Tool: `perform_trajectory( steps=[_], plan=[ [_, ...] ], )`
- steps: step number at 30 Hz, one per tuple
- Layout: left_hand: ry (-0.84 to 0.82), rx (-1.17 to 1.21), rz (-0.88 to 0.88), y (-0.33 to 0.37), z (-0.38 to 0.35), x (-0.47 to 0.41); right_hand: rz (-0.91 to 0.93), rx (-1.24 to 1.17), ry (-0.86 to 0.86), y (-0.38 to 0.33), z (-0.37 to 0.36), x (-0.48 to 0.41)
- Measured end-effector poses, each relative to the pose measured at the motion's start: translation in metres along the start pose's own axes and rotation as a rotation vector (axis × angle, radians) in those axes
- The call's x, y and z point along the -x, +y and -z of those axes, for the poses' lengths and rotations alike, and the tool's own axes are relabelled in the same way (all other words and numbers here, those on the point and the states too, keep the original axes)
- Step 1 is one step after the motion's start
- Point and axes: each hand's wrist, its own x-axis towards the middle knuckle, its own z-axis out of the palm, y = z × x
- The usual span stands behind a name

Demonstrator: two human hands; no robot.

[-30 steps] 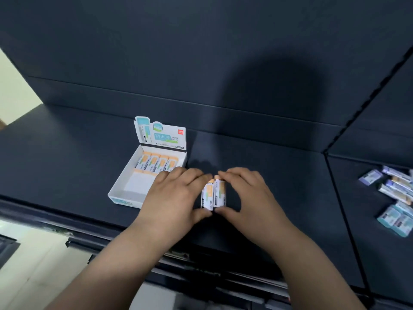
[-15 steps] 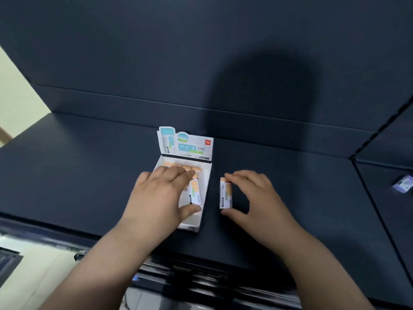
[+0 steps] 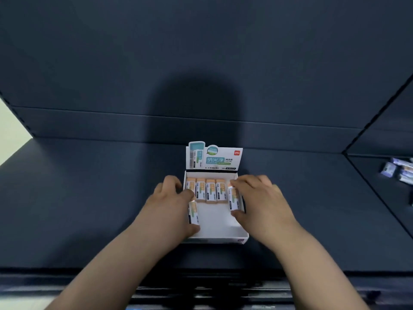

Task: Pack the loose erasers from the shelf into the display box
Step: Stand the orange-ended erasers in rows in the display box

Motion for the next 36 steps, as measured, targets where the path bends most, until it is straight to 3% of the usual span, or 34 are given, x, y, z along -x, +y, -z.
perform_trajectory(
  steps=[7, 24, 33, 36],
  plan=[
    [-0.197, -0.006, 0.056, 0.003, 0.004, -0.007, -0.092, 0.172, -0.013, -0.011, -0.006, -0.014],
    [-0.174, -0.017, 0.067, 0.006, 0.003, -0.008, -0.156, 0.182, -0.043, -0.02, -0.023, -0.018],
    [-0.141, -0.006, 0.059, 0.006, -0.001, -0.006, -0.123, 0.196, 0.138, -0.025, -0.027, -0.015],
    [-0.133, -0.004, 0.057, 0.005, -0.002, -0.007, -0.062, 0.194, 0.105, -0.025, -0.026, -0.02]
  ],
)
